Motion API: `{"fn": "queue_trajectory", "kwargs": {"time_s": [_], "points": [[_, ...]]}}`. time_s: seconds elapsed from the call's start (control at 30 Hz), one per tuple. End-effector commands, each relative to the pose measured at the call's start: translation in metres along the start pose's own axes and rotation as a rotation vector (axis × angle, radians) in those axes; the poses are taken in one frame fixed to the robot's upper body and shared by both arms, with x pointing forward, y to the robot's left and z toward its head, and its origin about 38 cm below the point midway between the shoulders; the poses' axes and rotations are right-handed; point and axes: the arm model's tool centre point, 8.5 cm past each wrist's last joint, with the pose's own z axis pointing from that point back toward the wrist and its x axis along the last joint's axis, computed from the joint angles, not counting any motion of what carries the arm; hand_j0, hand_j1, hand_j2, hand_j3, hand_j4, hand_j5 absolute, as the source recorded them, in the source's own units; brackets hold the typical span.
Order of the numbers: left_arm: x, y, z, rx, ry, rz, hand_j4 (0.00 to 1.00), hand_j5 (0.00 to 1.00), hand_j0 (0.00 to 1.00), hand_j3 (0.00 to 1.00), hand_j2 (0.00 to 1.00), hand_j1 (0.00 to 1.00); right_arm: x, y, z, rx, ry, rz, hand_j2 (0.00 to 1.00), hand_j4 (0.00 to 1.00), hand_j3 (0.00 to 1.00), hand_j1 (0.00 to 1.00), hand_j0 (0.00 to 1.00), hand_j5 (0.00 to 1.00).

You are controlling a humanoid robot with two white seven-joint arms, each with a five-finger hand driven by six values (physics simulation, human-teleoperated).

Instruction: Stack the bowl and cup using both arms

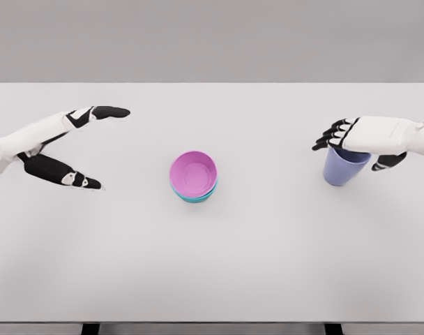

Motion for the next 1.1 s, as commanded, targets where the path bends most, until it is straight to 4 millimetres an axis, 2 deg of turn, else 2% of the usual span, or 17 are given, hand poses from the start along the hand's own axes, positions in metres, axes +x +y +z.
{"fn": "queue_trajectory", "kwargs": {"time_s": [0.0, 0.03, 0.1, 0.23, 0.4, 0.53, 0.63, 0.77, 1.07], "points": [[-0.010, 0.023, 0.021, 0.115, 0.030, 0.025, 1.00, 1.00, 1.00, 1.00, 1.00, 1.00, 0.001, -0.001, -0.003, -0.004, -0.003, -0.003, 0.99, 0.99, 0.99, 0.99, 0.99, 0.99], [-0.019, 0.018, 0.025, 0.143, 0.045, 0.051, 1.00, 1.00, 1.00, 1.00, 1.00, 1.00, 0.001, -0.001, -0.003, -0.004, -0.003, -0.003, 0.95, 0.95, 0.95, 0.95, 0.95, 0.95], [-0.023, 0.016, 0.028, 0.165, 0.050, 0.062, 1.00, 1.00, 1.00, 1.00, 1.00, 1.00, 0.002, -0.001, -0.005, -0.005, -0.006, 0.000, 0.86, 0.86, 0.86, 0.86, 0.86, 0.86], [-0.039, 0.002, 0.037, 0.192, 0.086, 0.110, 1.00, 1.00, 1.00, 1.00, 1.00, 1.00, 0.004, -0.001, -0.009, -0.008, -0.015, -0.002, 0.81, 0.81, 0.81, 0.81, 0.81, 0.81], [-0.042, -0.001, 0.039, 0.191, 0.097, 0.117, 1.00, 1.00, 1.00, 1.00, 1.00, 1.00, 0.004, -0.001, -0.010, -0.008, -0.016, -0.004, 0.60, 0.60, 0.60, 0.60, 0.60, 0.60], [-0.042, -0.001, 0.039, 0.188, 0.099, 0.114, 1.00, 1.00, 1.00, 1.00, 1.00, 1.00, 0.004, -0.003, -0.009, -0.014, -0.016, 0.002, 0.58, 0.58, 0.58, 0.58, 0.58, 0.58], [-0.041, -0.001, 0.039, 0.187, 0.098, 0.113, 1.00, 1.00, 1.00, 1.00, 1.00, 1.00, 0.004, -0.015, -0.007, -0.039, -0.015, 0.017, 0.59, 0.59, 0.59, 0.59, 0.59, 0.59], [-0.041, -0.001, 0.039, 0.186, 0.099, 0.112, 1.00, 1.00, 1.00, 1.00, 1.00, 1.00, 0.007, -0.041, -0.016, -0.101, -0.035, 0.044, 0.61, 0.61, 0.61, 0.61, 0.61, 0.61], [-0.041, -0.002, 0.039, 0.185, 0.100, 0.111, 1.00, 1.00, 1.00, 1.00, 1.00, 1.00, 0.019, -0.083, -0.032, -0.201, -0.082, 0.083, 0.61, 0.61, 0.61, 0.61, 0.61, 0.61]]}}
